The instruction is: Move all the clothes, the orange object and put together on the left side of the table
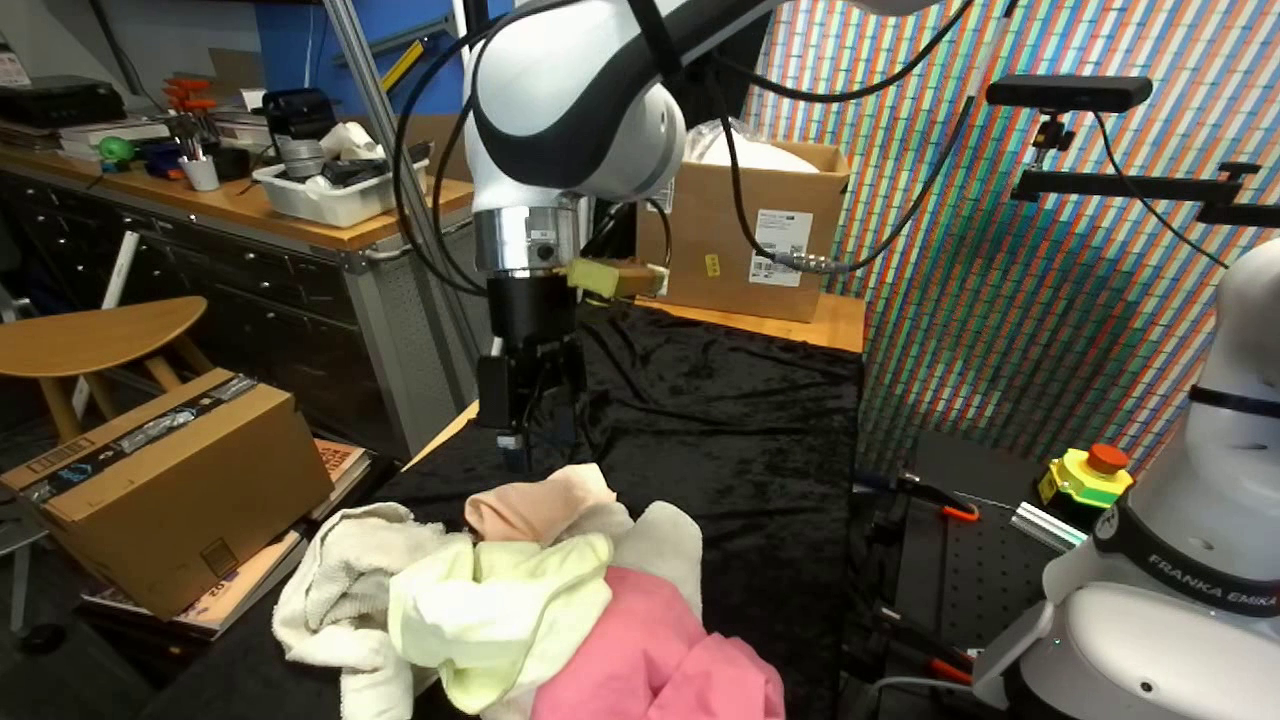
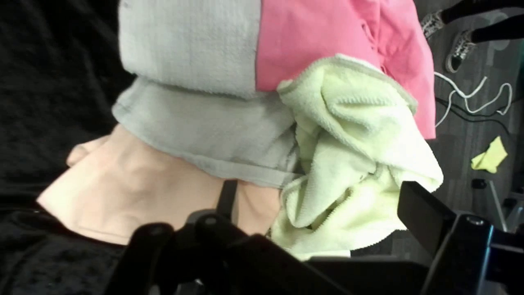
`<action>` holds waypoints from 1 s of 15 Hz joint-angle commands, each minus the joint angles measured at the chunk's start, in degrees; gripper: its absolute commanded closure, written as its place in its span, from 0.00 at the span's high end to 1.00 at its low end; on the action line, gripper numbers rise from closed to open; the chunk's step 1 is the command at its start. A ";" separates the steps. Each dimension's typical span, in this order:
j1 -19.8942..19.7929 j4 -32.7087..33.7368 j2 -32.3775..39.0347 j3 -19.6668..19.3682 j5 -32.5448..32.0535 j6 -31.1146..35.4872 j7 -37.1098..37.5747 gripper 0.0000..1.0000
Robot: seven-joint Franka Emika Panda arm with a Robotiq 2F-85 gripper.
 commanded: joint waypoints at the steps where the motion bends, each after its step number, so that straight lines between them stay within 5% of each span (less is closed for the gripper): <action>1: -1.04 -0.06 -5.74 -1.51 -3.33 -9.74 2.11 1.00; 6: -3.39 -4.41 -16.39 -4.02 -2.41 -14.37 0.93 1.00; 15: -6.87 -22.06 -38.20 -10.33 1.05 -10.85 -2.42 1.00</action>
